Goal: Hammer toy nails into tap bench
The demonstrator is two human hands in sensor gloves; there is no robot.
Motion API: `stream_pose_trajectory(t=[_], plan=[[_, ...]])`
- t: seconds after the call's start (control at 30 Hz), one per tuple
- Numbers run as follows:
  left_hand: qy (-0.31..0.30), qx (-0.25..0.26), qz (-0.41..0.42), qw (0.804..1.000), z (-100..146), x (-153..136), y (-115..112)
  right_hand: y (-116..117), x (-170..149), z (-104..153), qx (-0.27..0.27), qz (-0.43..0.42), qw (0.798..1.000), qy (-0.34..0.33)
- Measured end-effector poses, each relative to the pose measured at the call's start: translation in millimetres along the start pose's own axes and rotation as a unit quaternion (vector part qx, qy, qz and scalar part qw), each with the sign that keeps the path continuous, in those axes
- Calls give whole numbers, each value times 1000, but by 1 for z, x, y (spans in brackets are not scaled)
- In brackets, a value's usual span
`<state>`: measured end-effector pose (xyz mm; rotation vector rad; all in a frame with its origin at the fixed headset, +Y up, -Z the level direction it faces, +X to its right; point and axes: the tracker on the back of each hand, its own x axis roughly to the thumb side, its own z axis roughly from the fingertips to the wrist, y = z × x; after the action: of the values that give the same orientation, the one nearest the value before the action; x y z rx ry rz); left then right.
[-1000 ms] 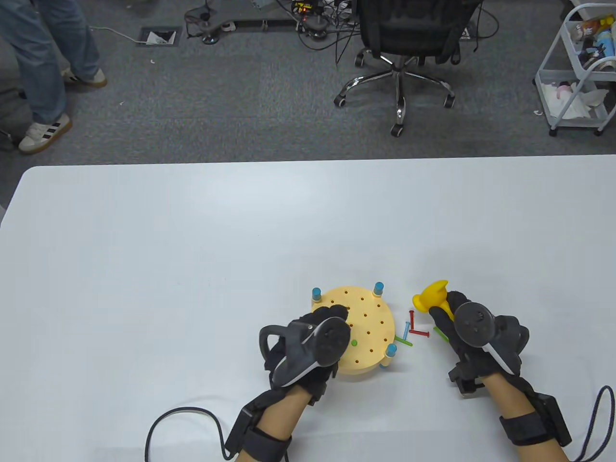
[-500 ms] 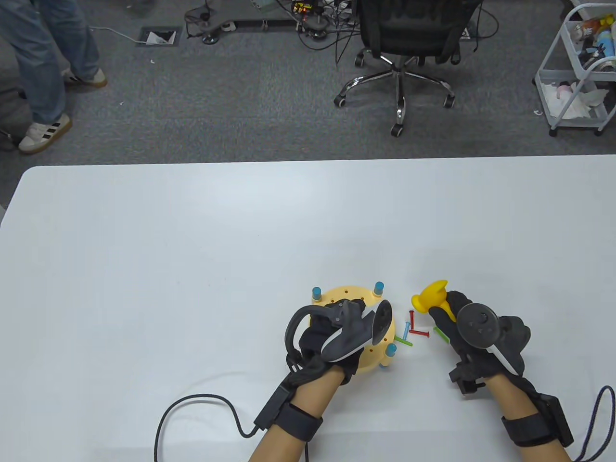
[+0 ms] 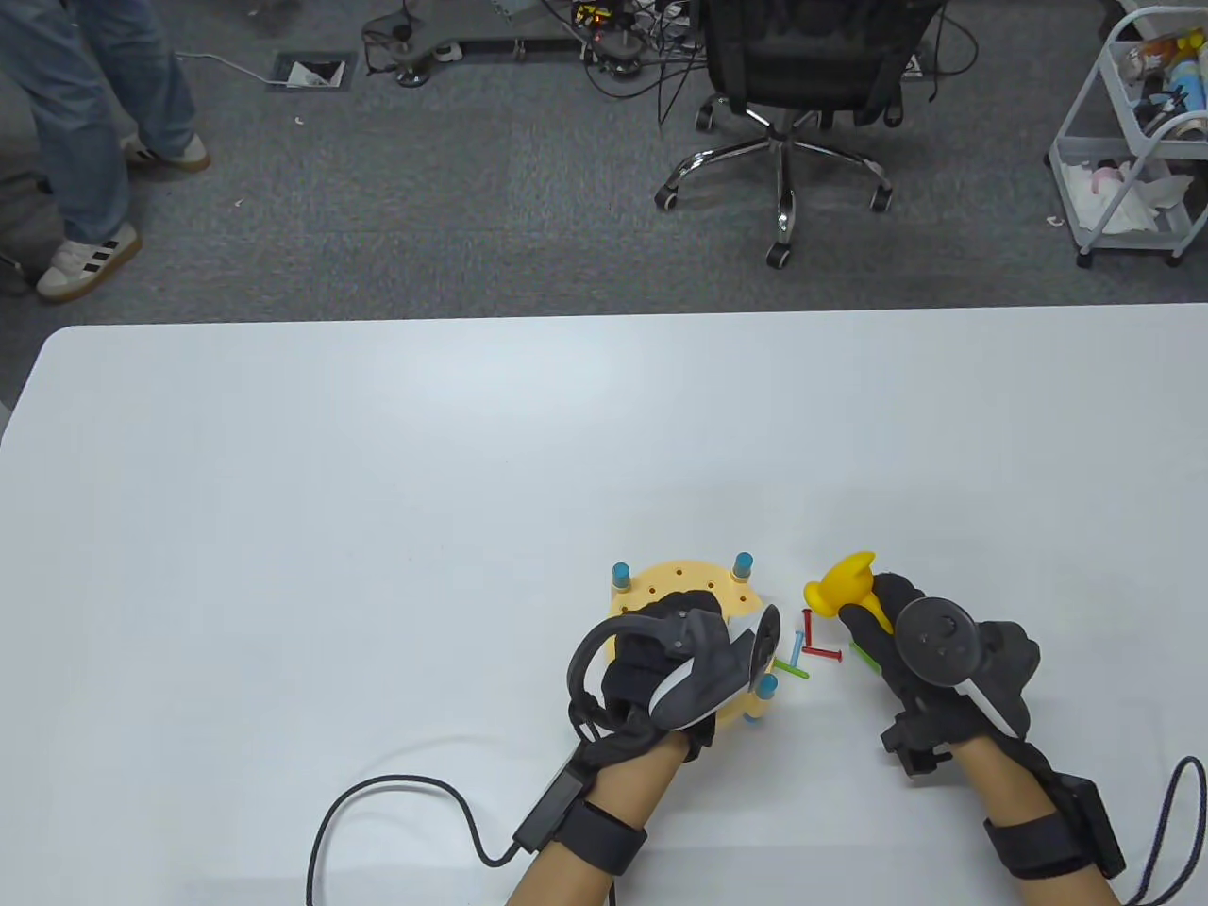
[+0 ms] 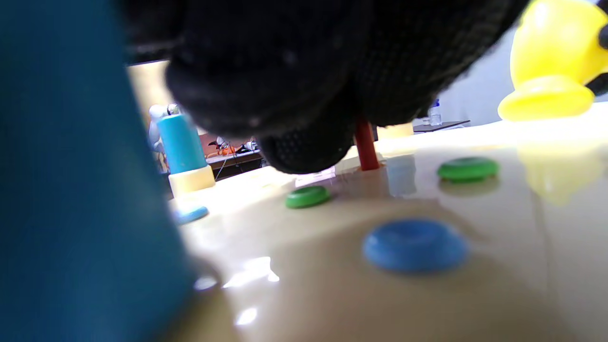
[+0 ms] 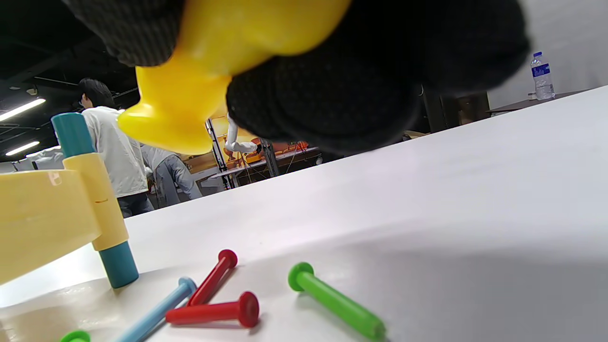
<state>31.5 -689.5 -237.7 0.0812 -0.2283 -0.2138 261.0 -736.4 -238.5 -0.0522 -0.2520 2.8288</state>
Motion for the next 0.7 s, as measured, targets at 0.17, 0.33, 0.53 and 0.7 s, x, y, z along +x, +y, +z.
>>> stream_pose_trajectory(t=[0.17,0.33,0.53,0.7], plan=[[-21,27,-67,997,10,5,4,1,1,1,1,2,1000,-4],[-8,109,-14,994,41,-25,24,-2,1,3,-13,-8,1000,-7],[-34,27,134,990,66,-65,-16,-15,25,16,-31,-58,992,-107],[-52,37,137,989,65,-65,-35,-19,54,30,-65,-12,977,-204]])
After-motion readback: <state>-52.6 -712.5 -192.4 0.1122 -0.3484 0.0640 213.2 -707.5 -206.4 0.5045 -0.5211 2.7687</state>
